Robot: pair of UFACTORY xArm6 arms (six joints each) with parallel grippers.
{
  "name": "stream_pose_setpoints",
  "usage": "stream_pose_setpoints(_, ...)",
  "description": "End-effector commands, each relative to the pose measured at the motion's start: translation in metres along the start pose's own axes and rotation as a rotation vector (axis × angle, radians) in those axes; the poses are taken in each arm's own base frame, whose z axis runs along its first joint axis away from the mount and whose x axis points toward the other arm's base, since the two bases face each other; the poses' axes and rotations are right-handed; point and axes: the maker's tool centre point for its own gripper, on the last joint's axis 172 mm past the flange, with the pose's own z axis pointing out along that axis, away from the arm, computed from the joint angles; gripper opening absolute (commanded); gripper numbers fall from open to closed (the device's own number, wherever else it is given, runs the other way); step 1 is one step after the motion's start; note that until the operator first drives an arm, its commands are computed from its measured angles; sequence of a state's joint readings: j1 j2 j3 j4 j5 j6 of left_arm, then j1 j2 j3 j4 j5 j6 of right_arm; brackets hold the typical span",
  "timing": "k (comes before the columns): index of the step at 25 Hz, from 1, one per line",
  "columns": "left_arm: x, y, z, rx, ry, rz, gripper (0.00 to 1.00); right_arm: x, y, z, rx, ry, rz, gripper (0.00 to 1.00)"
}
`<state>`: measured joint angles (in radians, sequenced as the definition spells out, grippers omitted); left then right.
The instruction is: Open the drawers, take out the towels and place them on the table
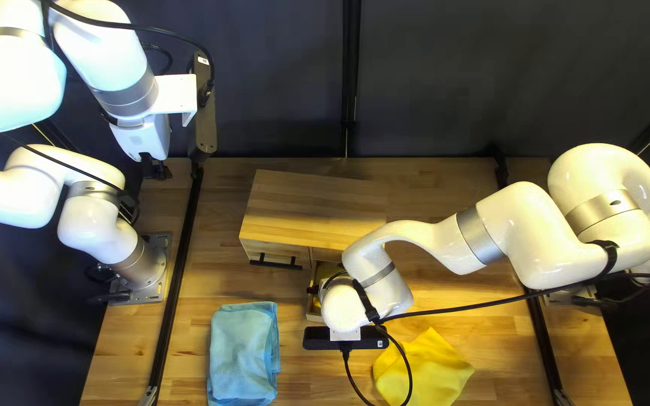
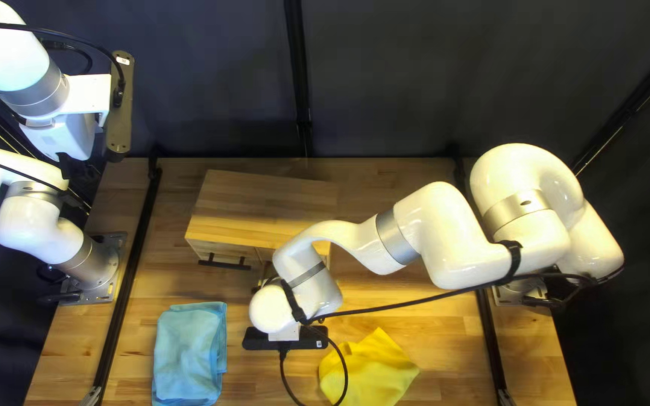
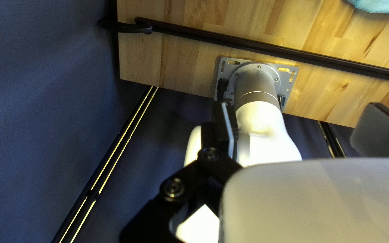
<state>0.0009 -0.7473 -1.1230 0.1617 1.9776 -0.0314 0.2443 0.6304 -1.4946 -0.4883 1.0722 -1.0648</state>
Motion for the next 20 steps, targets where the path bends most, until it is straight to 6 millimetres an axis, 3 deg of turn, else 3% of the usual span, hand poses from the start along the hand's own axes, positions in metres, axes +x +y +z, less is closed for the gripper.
stream_pose_setpoints(1,0.0,0.0,0.0,0.0,0.0,0.0,1.0,0.0002,0.0001,0.0029,0.002,-0.001,0.001,1.0)
stream_pose_setpoints(3,0.0,0.0,0.0,0.0,0.0,0.0,1.0,0.0001,-0.0002,0.0048,0.003,-0.002,0.002,0.87)
stream_pose_setpoints(4,0.0,0.0,0.0,0.0,0.0,0.0,1.0,-0.0001,-0.001,0.0065,0.005,-0.003,0.004,0.73)
stream_pose_setpoints(5,0.0,0.0,0.0,0.0,0.0,0.0,1.0,-0.0004,-0.0015,0.0071,0.005,-0.003,0.004,0.67)
stream_pose_setpoints(6,0.0,0.0,0.0,0.0,0.0,0.0,1.0,-0.001,-0.0023,0.0073,0.004,-0.004,0.006,0.08)
stream_pose_setpoints(7,0.0,0.0,0.0,0.0,0.0,0.0,1.0,-0.0014,-0.0027,0.007,0.002,-0.004,0.007,0.0)
stream_pose_setpoints(20,0.0,0.0,0.0,0.0,0.0,0.0,1.0,-0.0025,-0.0043,0.0076,-0.014,-0.004,-0.002,0.0)
